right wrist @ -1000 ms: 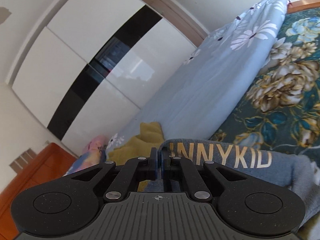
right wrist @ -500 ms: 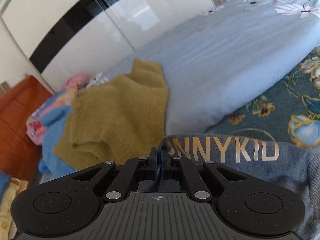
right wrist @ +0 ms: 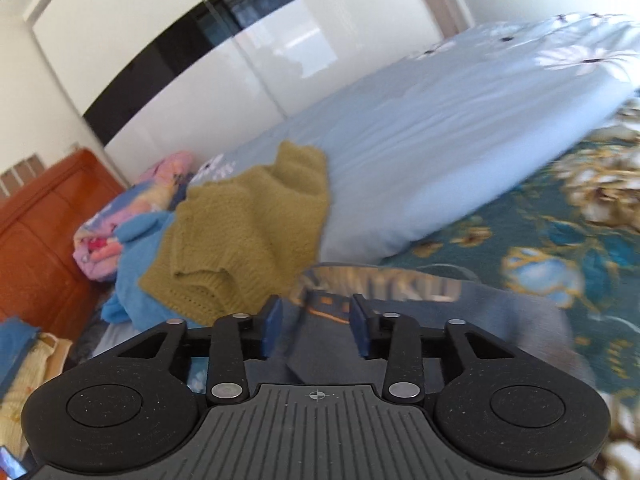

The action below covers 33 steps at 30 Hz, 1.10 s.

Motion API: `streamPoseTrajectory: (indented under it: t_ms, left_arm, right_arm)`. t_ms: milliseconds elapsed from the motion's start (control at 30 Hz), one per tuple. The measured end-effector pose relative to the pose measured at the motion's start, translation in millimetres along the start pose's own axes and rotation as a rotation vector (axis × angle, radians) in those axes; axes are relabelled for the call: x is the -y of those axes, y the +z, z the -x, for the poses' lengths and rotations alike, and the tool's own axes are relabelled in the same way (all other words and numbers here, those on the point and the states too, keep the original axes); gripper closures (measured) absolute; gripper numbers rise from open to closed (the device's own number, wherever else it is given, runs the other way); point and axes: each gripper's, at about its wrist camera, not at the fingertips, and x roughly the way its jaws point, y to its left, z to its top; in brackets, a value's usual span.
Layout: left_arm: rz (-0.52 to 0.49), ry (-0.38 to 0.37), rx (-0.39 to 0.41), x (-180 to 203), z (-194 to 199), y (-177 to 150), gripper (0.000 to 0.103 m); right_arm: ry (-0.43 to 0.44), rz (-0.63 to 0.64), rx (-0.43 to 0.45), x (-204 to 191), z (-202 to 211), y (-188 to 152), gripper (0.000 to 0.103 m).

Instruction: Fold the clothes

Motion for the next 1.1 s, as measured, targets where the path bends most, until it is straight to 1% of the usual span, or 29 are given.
streamPoseTrajectory:
  t_ms: [67,100,133,200,267,333,400,500,600,633,667,700,800,900,1033,1100]
  left_arm:
    - [0.008,0.031,0.029,-2,19,-13,0.023]
    - [0.028,0.045,0.046,-5,28,-19,0.022]
    - [0.056,0.052,0.056,-8,34,-24,0.021]
    - [0.123,0.052,0.053,-14,42,-30,0.021]
    - [0.155,0.040,0.046,-18,46,-30,0.021]
    - [0.139,0.054,0.052,-15,50,-29,0.021]
    - [0.123,0.068,0.055,-10,53,-27,0.021]
    - [0.131,0.049,0.048,-7,54,-26,0.021]
    - [0.137,0.051,0.039,-6,51,-25,0.021]
    - [0.137,0.055,0.036,-5,49,-25,0.021]
    - [0.137,0.057,0.033,-4,47,-25,0.021]
    - [0.134,0.057,0.031,-2,45,-25,0.021]
    - [0.116,0.060,0.031,3,39,-24,0.021]
    - [0.098,0.067,0.022,8,32,-23,0.021]
    - [0.089,0.077,0.017,12,27,-24,0.021]
    - [0.088,0.088,0.012,13,26,-25,0.021]
  right_arm:
    - [-0.080,-0.048,0.026,27,29,-15,0.065]
    - [-0.104,-0.087,0.030,40,39,-23,0.063]
    - [-0.118,-0.136,0.028,52,47,-31,0.063]
    - [-0.146,-0.230,0.022,75,57,-47,0.060]
    - [-0.152,-0.326,0.007,89,53,-59,0.060]
    - [-0.132,-0.410,0.004,96,36,-67,0.060]
    - [-0.133,-0.464,0.010,96,24,-72,0.060]
    - [-0.133,-0.544,0.020,96,5,-79,0.060]
    - [-0.126,-0.570,0.043,93,-8,-77,0.061]
    - [-0.125,-0.570,0.052,92,-11,-76,0.062]
    - [-0.124,-0.571,0.061,90,-14,-74,0.079]
    - [-0.119,-0.553,0.063,88,-17,-71,0.092]
    - [-0.130,-0.412,0.053,73,-24,-47,0.093]
    - [-0.131,-0.267,0.086,53,-29,-10,0.094]
    - [-0.126,-0.051,0.158,26,-34,39,0.094]
    - [-0.136,-0.004,0.152,23,-42,54,0.094]
